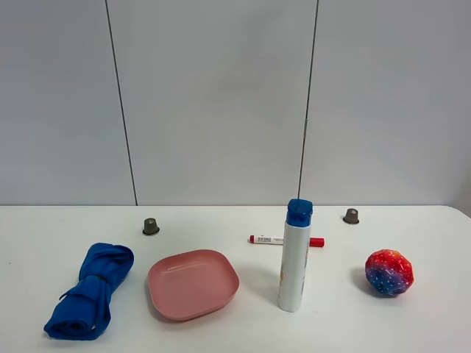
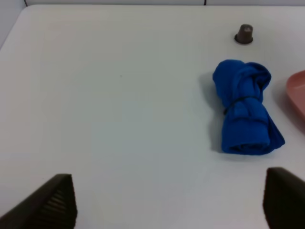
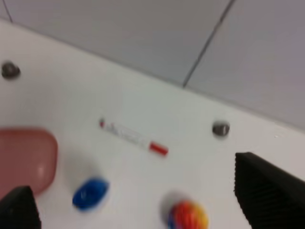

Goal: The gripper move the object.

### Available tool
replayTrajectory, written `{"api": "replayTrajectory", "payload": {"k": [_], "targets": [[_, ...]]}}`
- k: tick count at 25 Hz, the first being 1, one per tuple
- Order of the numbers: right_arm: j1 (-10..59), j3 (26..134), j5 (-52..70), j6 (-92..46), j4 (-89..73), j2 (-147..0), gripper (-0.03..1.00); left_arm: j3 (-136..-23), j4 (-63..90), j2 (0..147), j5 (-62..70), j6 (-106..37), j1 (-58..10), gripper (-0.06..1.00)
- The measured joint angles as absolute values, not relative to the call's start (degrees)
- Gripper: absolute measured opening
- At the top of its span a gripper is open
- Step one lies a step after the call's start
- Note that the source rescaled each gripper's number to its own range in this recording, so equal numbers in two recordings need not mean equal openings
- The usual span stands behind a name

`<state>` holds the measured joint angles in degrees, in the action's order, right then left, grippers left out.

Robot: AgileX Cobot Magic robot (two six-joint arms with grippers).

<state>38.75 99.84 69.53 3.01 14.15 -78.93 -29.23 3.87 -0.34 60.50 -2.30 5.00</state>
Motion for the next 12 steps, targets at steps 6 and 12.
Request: {"api": "replayTrajectory", "payload": {"k": [6, 12], "targets": [[30.9, 79.7, 69.8, 5.3, 9.5, -65.7, 0.90, -29.2, 3.9, -0.3, 60.5, -2.3, 5.0, 1.00], [21.4, 66.4, 69.0, 6.5, 7.6, -52.3, 0.90, -29.2, 3.9, -0.3, 60.5, -2.3, 5.0, 1.00]]}}
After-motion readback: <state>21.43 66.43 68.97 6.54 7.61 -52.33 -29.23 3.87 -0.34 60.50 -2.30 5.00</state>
